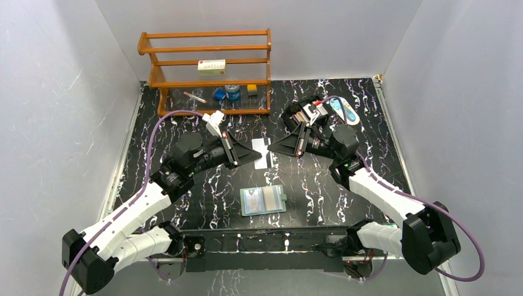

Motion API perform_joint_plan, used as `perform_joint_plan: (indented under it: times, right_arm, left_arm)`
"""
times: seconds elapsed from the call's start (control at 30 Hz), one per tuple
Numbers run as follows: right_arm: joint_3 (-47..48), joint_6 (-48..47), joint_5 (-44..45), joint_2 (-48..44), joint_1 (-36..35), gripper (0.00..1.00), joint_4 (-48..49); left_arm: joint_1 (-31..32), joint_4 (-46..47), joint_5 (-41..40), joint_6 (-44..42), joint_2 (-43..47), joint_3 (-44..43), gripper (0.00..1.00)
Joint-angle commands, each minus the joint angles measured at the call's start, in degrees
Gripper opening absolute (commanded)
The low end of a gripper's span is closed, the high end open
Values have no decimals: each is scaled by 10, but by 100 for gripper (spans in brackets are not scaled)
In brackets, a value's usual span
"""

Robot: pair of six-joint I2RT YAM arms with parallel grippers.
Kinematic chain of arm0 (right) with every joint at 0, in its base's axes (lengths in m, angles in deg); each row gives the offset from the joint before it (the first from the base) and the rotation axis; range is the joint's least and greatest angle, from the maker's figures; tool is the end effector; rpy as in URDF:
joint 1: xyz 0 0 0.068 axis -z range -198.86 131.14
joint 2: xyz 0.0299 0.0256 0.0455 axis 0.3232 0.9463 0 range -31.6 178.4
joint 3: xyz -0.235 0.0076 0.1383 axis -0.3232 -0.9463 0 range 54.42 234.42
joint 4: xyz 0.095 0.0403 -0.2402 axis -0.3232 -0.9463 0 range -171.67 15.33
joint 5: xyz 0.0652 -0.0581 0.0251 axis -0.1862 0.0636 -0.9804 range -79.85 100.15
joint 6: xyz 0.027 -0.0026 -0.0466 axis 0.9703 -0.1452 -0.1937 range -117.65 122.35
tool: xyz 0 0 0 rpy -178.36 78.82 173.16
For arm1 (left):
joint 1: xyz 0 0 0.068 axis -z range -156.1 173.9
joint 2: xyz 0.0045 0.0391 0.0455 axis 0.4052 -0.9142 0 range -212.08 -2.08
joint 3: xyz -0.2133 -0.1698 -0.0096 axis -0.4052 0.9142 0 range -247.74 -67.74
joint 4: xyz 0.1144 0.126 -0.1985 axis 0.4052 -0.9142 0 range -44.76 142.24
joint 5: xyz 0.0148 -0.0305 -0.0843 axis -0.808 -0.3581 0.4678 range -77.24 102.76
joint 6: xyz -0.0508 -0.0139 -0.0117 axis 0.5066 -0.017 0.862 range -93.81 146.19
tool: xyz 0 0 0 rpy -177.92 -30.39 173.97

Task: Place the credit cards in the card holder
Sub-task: Insert the credit card into the card holder.

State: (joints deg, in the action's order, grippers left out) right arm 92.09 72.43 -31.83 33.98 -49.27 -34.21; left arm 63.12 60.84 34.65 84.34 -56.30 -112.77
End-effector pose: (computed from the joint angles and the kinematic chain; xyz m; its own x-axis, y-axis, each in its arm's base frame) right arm 0.2065 0.1489 0.3140 -0.8193 0.3294 -0.4692 -0.4962 0.0024 0.8682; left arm 0.1652 -0.1518 0.3466 -0.7478 -0.4071 -0.5244 0.4553 0.2604 -0.8514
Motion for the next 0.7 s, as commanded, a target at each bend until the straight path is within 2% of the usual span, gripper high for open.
perform_joint_plan:
  times: [0.0, 0.13, 0.23, 0.43, 0.67]
  right_arm:
    - [0, -26, -2, -22, -6, 17, -41]
    - [4, -82, 39, -37, -6, 38, -171]
    - [-10, -103, 64, -50, -6, 46, -217]
    - [-21, -193, 173, -58, -15, 47, -394]
    - [-58, -232, 236, -15, -39, 47, -429]
  left_arm:
    - [0, -17, -4, -12, 8, -6, 0]
    - [0, -86, -40, -27, 8, -2, 0]
    - [0, -119, -51, -35, 4, 14, 0]
    - [0, -120, -30, -17, -31, 67, 0]
    - [1, -68, -11, -2, -82, 127, 0]
